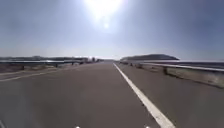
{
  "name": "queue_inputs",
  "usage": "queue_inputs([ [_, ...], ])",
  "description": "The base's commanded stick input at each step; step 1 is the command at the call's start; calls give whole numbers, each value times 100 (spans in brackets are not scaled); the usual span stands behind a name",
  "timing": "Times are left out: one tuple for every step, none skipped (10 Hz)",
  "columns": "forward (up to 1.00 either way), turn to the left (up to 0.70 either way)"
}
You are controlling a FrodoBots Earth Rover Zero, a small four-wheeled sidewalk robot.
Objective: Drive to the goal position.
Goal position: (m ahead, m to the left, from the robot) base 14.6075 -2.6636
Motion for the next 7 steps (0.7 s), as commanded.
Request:
queue_inputs([
  [70,0],
  [70,0],
  [70,0],
  [70,0],
  [70,0],
  [70,0],
  [70,0],
])
